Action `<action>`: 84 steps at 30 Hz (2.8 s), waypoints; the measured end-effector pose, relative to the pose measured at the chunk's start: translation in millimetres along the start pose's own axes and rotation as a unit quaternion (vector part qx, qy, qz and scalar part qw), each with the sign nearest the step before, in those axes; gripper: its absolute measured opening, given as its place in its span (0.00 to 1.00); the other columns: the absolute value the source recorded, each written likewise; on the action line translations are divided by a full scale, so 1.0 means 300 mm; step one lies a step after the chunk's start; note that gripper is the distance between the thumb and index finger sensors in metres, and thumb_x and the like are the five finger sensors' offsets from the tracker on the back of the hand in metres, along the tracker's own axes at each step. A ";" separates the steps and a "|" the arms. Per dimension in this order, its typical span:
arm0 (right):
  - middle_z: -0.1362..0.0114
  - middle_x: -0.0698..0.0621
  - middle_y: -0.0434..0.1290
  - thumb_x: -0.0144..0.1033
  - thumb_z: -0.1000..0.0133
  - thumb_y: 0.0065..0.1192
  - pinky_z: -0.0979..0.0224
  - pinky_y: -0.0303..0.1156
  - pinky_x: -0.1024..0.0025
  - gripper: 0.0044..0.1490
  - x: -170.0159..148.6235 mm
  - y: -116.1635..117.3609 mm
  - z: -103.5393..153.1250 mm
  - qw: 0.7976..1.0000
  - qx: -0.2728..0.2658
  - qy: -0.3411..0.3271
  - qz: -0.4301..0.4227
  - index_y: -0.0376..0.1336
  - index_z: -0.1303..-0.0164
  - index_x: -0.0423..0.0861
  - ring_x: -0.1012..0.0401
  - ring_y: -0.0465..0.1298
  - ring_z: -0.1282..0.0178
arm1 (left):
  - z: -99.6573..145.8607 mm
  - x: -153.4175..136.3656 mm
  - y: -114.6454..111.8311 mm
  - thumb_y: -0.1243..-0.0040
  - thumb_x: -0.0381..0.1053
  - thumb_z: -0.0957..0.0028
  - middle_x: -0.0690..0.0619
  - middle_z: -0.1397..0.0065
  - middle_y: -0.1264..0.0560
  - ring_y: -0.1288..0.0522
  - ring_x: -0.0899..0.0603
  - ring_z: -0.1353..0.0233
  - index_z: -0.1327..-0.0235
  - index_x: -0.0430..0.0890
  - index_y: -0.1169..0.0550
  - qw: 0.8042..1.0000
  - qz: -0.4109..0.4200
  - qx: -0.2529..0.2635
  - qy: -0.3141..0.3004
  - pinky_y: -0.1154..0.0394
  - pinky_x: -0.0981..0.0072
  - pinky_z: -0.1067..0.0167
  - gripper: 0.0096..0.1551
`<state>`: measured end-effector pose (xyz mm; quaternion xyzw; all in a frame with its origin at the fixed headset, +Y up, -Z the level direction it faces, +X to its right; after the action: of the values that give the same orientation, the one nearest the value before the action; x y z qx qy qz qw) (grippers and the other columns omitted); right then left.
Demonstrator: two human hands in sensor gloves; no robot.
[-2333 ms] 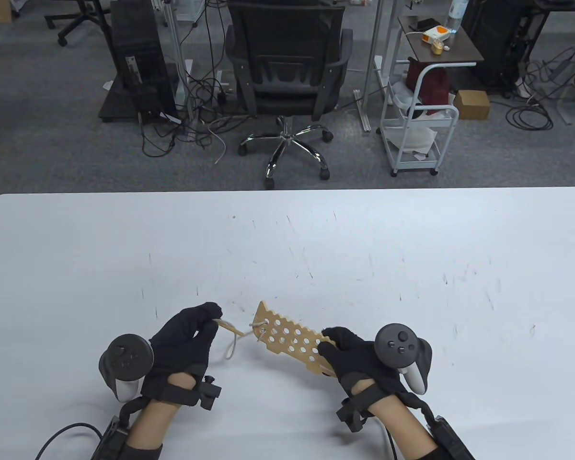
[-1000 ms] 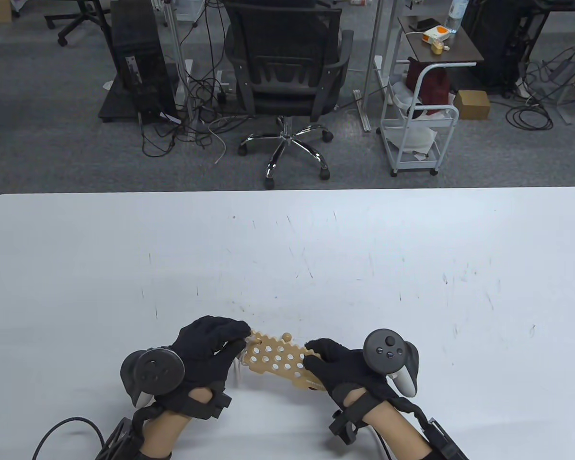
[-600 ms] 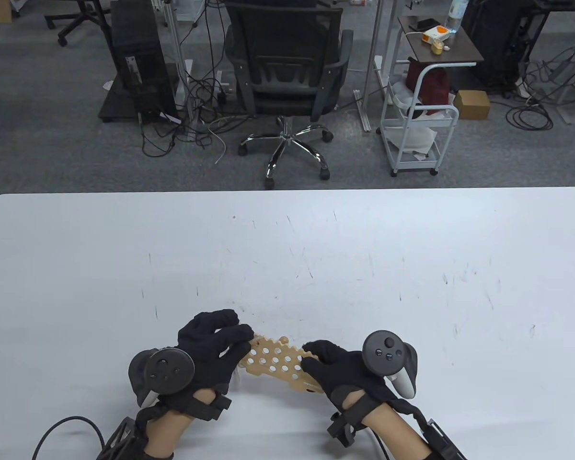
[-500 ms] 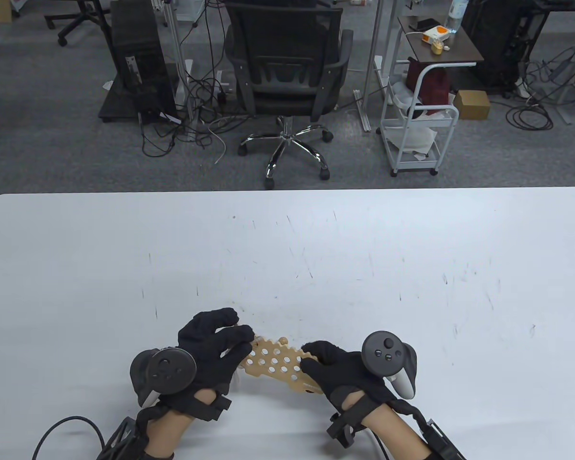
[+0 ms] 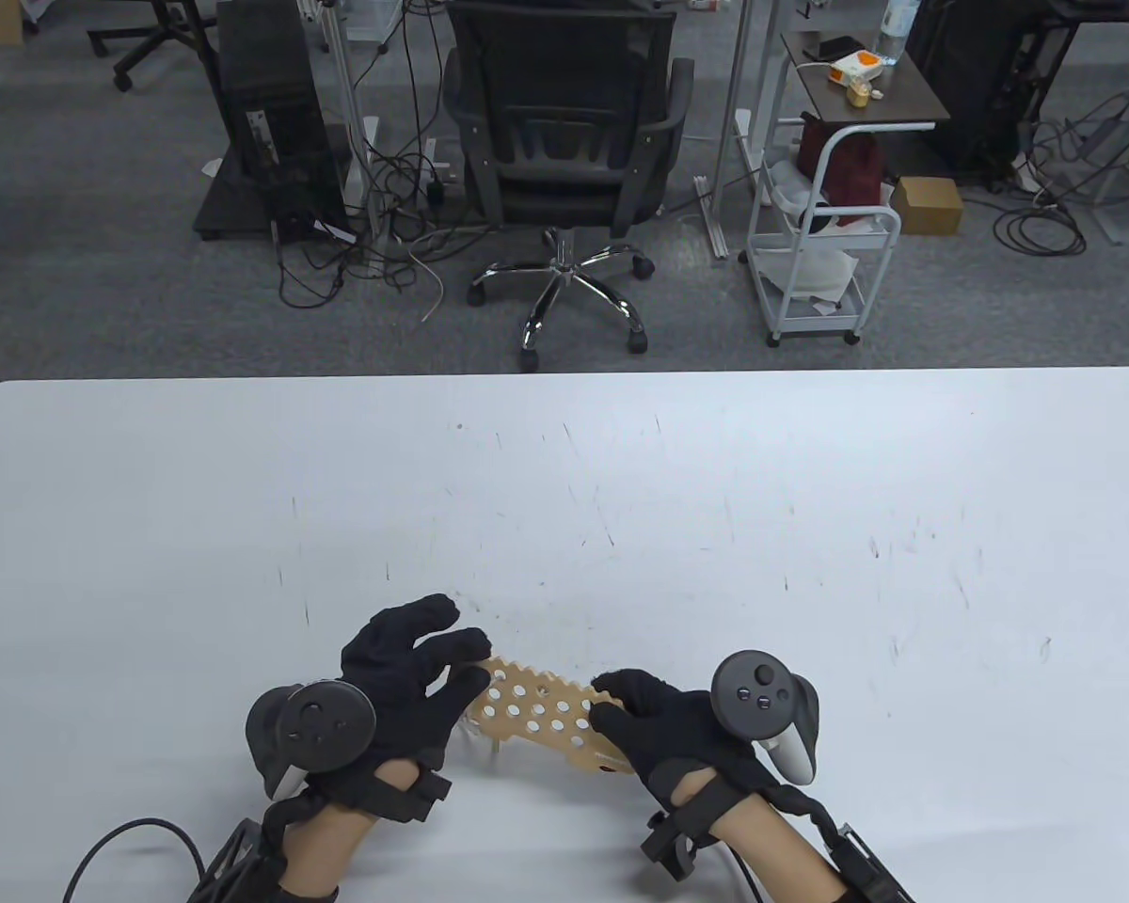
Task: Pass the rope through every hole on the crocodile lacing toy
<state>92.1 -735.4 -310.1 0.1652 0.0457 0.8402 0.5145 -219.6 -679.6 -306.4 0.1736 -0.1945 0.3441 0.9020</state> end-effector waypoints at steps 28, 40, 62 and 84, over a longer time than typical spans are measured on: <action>0.52 0.51 0.83 0.47 0.48 0.64 0.52 0.80 0.56 0.28 0.003 -0.045 0.004 0.999 -0.027 -0.021 -0.036 0.68 0.41 0.46 0.56 0.88 0.63 | -0.030 -0.171 -0.152 0.28 0.60 0.57 0.50 0.26 0.29 0.31 0.38 0.27 0.37 0.69 0.21 0.976 0.069 -0.185 0.095 0.40 0.40 0.26 0.30; 0.52 0.51 0.83 0.47 0.48 0.64 0.52 0.80 0.56 0.28 0.008 -0.038 0.005 0.998 -0.015 -0.027 -0.052 0.68 0.41 0.46 0.57 0.88 0.63 | -0.016 -0.136 -0.217 0.27 0.59 0.58 0.51 0.26 0.28 0.30 0.39 0.27 0.39 0.70 0.20 0.958 0.139 -0.240 0.078 0.40 0.39 0.26 0.29; 0.52 0.51 0.83 0.47 0.48 0.64 0.52 0.80 0.56 0.28 -0.017 -0.083 0.003 0.998 -0.049 -0.003 -0.047 0.68 0.41 0.46 0.56 0.88 0.63 | -0.026 -0.165 -0.131 0.29 0.57 0.56 0.54 0.32 0.23 0.26 0.40 0.31 0.47 0.67 0.16 0.976 0.105 -0.154 0.108 0.37 0.40 0.27 0.22; 0.52 0.51 0.83 0.46 0.48 0.64 0.51 0.79 0.56 0.28 -0.078 -0.155 -0.009 0.994 -0.088 0.036 -0.051 0.68 0.41 0.46 0.56 0.88 0.63 | -0.024 -0.233 -0.025 0.30 0.57 0.56 0.53 0.33 0.23 0.26 0.40 0.32 0.46 0.65 0.16 0.978 0.105 -0.067 0.169 0.37 0.40 0.27 0.22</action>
<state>140.3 -734.0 -329.5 0.0865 -0.0016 0.8193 0.5669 -260.8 -720.1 -346.9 0.0307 -0.0794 0.4473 0.8903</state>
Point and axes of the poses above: the tracker on the back of each hand, its own x axis roughly to the thumb side, its own z axis roughly from the fingertips to the wrist, y = z × x, the point moved 2 cm from there along -z, roughly from the wrist to the fingertips
